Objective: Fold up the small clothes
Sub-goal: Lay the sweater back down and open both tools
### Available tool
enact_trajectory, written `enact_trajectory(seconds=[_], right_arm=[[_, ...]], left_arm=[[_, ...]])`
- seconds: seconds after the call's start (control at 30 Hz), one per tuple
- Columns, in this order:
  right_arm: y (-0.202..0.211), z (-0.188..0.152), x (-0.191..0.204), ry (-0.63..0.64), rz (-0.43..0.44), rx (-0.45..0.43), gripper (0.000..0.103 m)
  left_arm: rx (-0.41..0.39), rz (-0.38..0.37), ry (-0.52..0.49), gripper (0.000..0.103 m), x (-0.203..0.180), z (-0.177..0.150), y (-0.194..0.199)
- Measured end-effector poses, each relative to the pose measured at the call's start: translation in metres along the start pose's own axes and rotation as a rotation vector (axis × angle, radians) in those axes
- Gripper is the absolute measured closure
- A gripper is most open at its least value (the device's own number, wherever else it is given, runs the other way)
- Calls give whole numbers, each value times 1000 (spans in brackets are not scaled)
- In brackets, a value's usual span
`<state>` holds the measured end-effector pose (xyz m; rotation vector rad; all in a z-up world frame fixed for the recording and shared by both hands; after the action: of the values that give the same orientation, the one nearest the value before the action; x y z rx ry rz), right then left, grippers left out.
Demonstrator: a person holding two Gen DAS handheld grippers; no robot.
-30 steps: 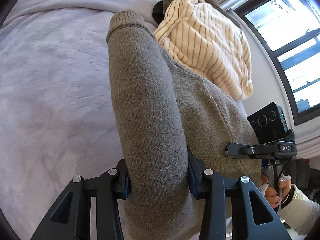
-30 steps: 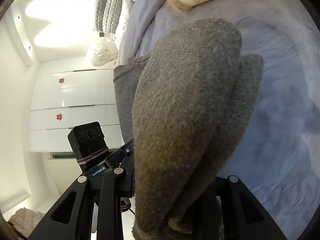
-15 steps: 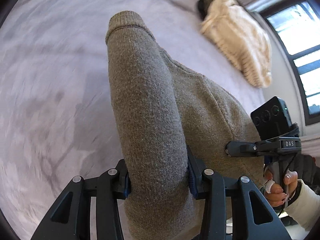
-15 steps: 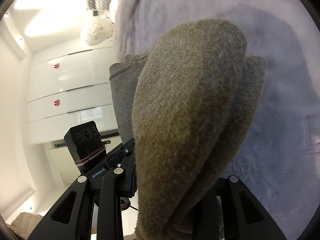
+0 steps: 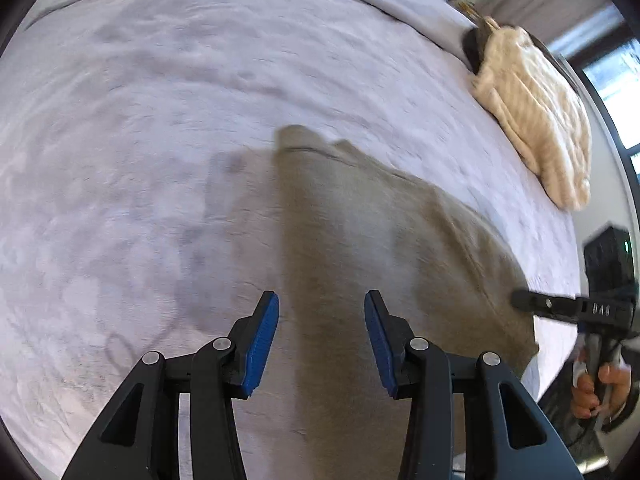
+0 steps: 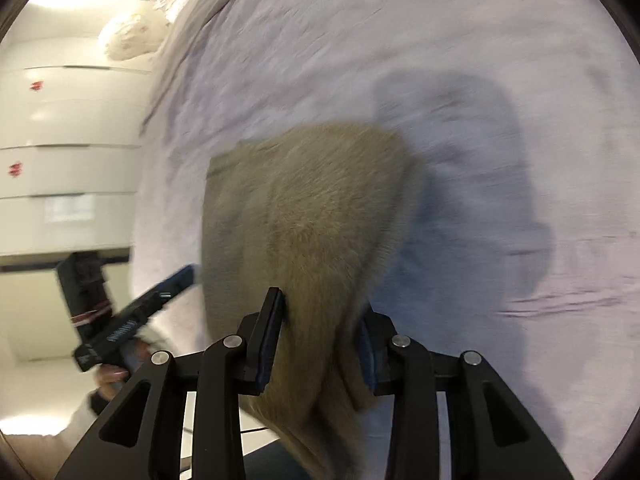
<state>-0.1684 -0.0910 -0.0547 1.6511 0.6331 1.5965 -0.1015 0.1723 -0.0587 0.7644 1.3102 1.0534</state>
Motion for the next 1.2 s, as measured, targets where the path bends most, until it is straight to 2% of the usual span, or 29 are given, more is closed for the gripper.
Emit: enact_trajectory(seconds=[0.1,0.2,0.27,0.33,0.43,0.5,0.6,0.77,0.83,1.0,1.2], right_arm=[[5,-6,-30,-8,-66,15,70],[-8,-13,-41,54,-180,56,70],[-15,-12,-40,78,-226,52,70],[-22,-8,-32,114,-270,52,69],[-12,-9,-23,137,-325,63,64],[-1,-16,-24,132,-324,60,64],[3,-19,-6,113,-247,49,64],[17,-56,17,118,-146,72,64],[9,-70,19,132,-165,111,64],[-11,-100,-2,177,-311,209,64],[7,-110,-11,138,-330,199,62]], left_arm=[[28,75,-25,58,7,-4,-17],[28,151,-92,55,8,-11,-31],[13,182,-126,53,6,-12,-31],[-6,235,-164,46,5,-12,-28],[-6,280,-179,45,2,-15,-22],[5,286,-168,45,3,-21,-16],[34,251,-150,45,-8,-34,-7],[77,222,-178,45,-15,-68,6],[115,227,-186,45,-15,-84,2],[157,243,-178,45,-11,-104,-5],[149,241,-166,45,-15,-108,2]])
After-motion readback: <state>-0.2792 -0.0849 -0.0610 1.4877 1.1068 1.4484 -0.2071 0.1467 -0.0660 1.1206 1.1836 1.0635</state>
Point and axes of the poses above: each gripper's, at about its wrist camera, not at the fingertips, and y roughly against the way its jaws point, x to its left, z to its top, the point moved 9 cm from there along -y, roughly the way its jaws point, and after that the axes turned 8 degrees about y, right-handed, at the moved point
